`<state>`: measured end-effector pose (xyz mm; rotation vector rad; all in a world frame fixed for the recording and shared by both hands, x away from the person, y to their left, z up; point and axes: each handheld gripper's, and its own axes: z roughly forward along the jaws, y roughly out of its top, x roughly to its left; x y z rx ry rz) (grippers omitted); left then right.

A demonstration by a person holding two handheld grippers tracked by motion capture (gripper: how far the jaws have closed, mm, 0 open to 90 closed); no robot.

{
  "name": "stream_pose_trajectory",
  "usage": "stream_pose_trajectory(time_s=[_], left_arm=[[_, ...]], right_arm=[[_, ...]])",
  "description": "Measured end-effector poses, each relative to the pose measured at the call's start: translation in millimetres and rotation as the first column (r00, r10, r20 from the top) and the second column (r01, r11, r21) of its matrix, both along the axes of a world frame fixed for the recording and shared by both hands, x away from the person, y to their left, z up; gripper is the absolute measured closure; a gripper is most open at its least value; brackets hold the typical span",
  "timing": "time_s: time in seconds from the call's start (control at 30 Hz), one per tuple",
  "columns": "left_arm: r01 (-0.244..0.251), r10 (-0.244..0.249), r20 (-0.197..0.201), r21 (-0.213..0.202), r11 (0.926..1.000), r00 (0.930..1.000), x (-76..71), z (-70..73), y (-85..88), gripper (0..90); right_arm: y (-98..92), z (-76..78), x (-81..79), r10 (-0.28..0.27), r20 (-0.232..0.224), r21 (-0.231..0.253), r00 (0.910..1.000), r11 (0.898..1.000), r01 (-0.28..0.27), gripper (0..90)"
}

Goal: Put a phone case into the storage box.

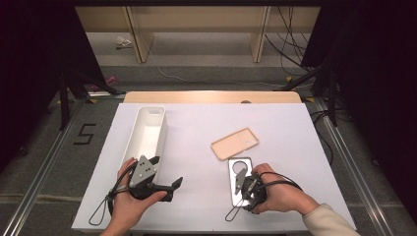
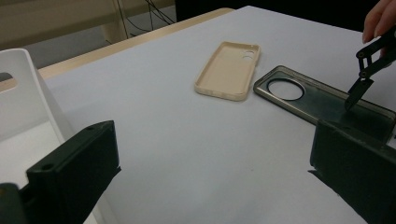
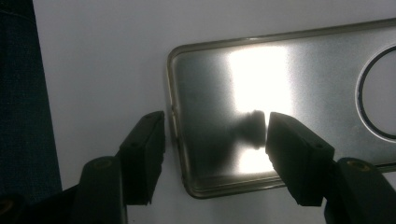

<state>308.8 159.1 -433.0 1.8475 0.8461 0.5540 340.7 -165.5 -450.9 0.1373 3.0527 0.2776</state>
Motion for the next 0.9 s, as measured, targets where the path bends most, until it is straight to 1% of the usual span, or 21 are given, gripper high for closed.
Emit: stream_pose_trajectory(time_s=[0.1,0.2,0.23,0.6,0.63,0.77,0.9], left_arm=[[0.002,-0.002,0.000,0.001,1.0000,1.0000,-0.1,0.1,0.0,0.8],[0.002,-0.002,0.000,0.000,1.0000,1.0000,-0.2,0.2,-0.1,0.8],[0.002,-0.002,0.001,-0.001,1.0000,1.0000,-0.2,0.2,-0.1,0.8],[0.004,-0.004,0.000,-0.001,1.0000,1.0000,-0.2,0.1,-0.4,0.8],[0.004,-0.004,0.000,-0.001,1.0000,1.0000,-0.2,0.1,-0.5,0.9],[0.005,-0.005,0.000,-0.002,1.0000,1.0000,-0.3,0.0,-0.7,0.8],[0.006,-0.006,0.001,-0.002,1.0000,1.0000,-0.3,0.1,-0.8,0.8]], right_arm=[[1.3,0.7,-0.2,0.005,0.001,0.009,1.0000,1.000,-0.005,42.2],[3.3,0.3,-1.0,0.012,0.005,0.008,0.9999,1.000,-0.012,43.9],[4.0,0.6,-1.2,0.014,0.006,-0.005,0.9999,1.000,-0.014,44.1],[6.0,-1.8,-2.1,0.025,0.008,-0.034,0.9997,0.999,-0.025,48.2],[6.2,-1.7,-2.1,0.029,0.013,-0.045,0.9995,0.999,-0.028,48.4],[7.0,-3.1,-2.7,0.029,0.009,-0.042,0.9996,0.999,-0.028,50.5],[8.9,-2.6,-4.3,0.039,0.006,-0.056,0.9992,0.998,-0.039,54.5]])
